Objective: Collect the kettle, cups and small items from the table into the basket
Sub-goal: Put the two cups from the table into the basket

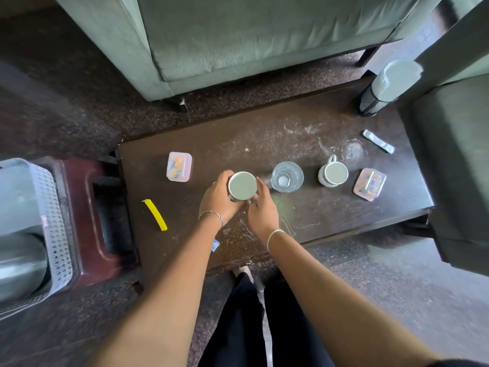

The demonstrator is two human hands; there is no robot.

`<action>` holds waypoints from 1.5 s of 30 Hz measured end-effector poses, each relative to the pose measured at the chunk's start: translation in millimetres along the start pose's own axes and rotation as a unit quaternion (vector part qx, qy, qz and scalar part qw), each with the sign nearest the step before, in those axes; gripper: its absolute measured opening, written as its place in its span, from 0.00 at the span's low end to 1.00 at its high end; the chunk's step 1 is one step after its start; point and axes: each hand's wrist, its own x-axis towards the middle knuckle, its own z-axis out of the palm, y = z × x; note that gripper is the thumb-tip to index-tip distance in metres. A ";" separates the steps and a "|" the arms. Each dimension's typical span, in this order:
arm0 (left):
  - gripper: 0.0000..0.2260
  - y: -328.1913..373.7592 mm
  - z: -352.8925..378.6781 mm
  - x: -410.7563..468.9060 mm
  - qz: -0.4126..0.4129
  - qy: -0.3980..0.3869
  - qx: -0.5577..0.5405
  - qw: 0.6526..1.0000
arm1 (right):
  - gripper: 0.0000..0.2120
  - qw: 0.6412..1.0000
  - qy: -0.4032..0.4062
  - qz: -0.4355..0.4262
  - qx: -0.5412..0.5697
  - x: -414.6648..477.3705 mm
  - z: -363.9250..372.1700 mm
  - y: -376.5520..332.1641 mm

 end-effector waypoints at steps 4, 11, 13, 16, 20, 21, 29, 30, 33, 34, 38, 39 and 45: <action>0.29 18.8 17.6 -40.0 0.005 0.027 -0.004 1.000 | 0.29 0.999 0.014 -0.036 -0.023 -29.2 -39.5 14.9; 0.31 58.3 66.2 -80.6 0.007 0.089 -0.050 0.995 | 0.17 0.993 0.087 -0.066 -0.043 -32.6 -127.9 45.1; 0.31 71.8 84.0 -86.7 0.006 0.097 -0.056 0.994 | 0.16 0.992 0.103 -0.053 -0.047 -23.1 -153.8 55.2; 0.31 90.7 112.5 -92.4 -0.003 0.107 -0.077 0.991 | 0.14 0.989 0.126 -0.037 -0.063 -4.7 -189.0 69.4; 0.33 111.7 147.0 -92.8 -0.018 0.108 -0.100 0.989 | 0.12 0.986 0.146 -0.026 -0.074 21.2 -225.4 82.7; 0.33 115.2 154.6 -91.8 -0.022 0.108 -0.112 0.988 | 0.11 0.985 0.153 -0.027 -0.077 27.3 -231.4 84.5; 0.32 128.8 188.8 -66.9 -0.027 0.134 -0.151 0.979 | 0.18 0.984 0.124 -0.046 -0.120 81.6 -239.2 94.0; 0.32 127.3 190.7 -62.9 -0.027 0.135 -0.148 0.979 | 0.23 0.985 0.113 -0.053 -0.123 87.6 -237.0 95.5; 0.33 121.8 195.7 -54.9 -0.032 0.134 -0.151 0.979 | 0.37 0.987 0.073 -0.070 -0.126 103.6 -227.2 101.4; 0.33 120.3 197.3 -53.0 -0.032 0.135 -0.155 0.978 | 0.39 0.987 0.067 -0.072 -0.128 108.2 -223.8 103.2; 0.33 117.5 201.8 -50.4 -0.036 0.132 -0.159 0.978 | 0.38 0.986 0.093 -0.069 -0.123 120.2 -212.6 108.2; 0.33 116.8 202.2 -50.9 -0.038 0.130 -0.159 0.978 | 0.37 0.985 0.100 -0.071 -0.120 122.1 -210.5 108.7; 0.33 116.1 198.6 -55.2 -0.046 0.122 -0.171 0.976 | 0.32 0.988 0.104 -0.066 -0.096 128.1 -206.2 107.8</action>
